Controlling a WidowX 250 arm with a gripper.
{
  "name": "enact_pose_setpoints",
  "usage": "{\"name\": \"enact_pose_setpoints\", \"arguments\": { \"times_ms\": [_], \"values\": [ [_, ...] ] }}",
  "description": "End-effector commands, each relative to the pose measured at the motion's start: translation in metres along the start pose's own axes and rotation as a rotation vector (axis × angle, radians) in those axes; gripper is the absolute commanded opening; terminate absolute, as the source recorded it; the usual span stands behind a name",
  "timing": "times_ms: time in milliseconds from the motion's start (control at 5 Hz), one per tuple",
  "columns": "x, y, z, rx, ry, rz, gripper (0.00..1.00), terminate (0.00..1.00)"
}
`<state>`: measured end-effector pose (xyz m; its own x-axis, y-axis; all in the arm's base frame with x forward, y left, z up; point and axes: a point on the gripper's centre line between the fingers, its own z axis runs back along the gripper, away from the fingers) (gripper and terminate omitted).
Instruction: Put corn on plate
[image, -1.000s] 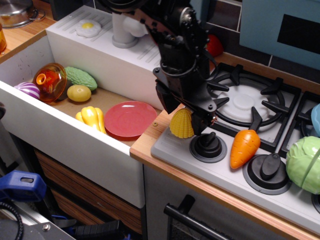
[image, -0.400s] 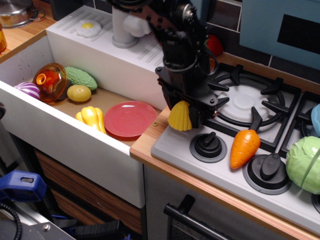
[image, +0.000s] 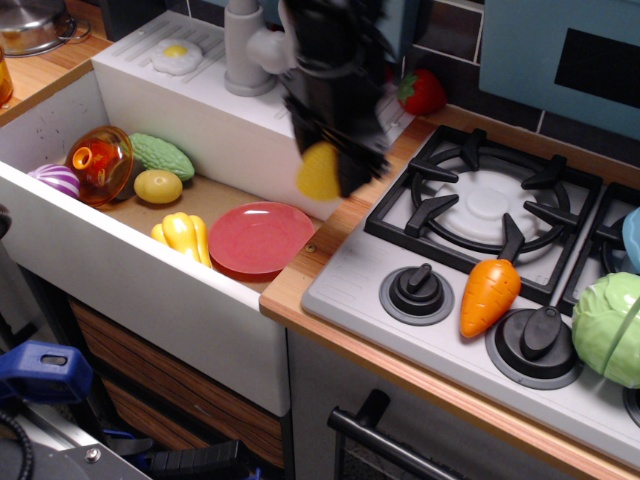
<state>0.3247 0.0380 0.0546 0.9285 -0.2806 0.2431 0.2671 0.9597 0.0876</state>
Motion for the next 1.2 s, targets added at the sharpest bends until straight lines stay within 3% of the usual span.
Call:
{"name": "enact_pose_setpoints", "arguments": {
  "times_ms": [0,200,400,800,1000],
  "values": [
    [0.003,0.045,-0.009,0.017,-0.073,-0.074,0.00,0.00],
    [-0.013,0.062,-0.038,0.031,-0.125,-0.102,0.00,0.00],
    [-0.030,0.069,-0.063,0.003,-0.108,-0.081,0.00,0.00],
    [-0.036,0.070,-0.087,0.000,-0.159,-0.094,0.00,0.00],
    [-0.033,0.069,-0.082,-0.018,-0.150,-0.081,1.00,0.00]
  ]
}}
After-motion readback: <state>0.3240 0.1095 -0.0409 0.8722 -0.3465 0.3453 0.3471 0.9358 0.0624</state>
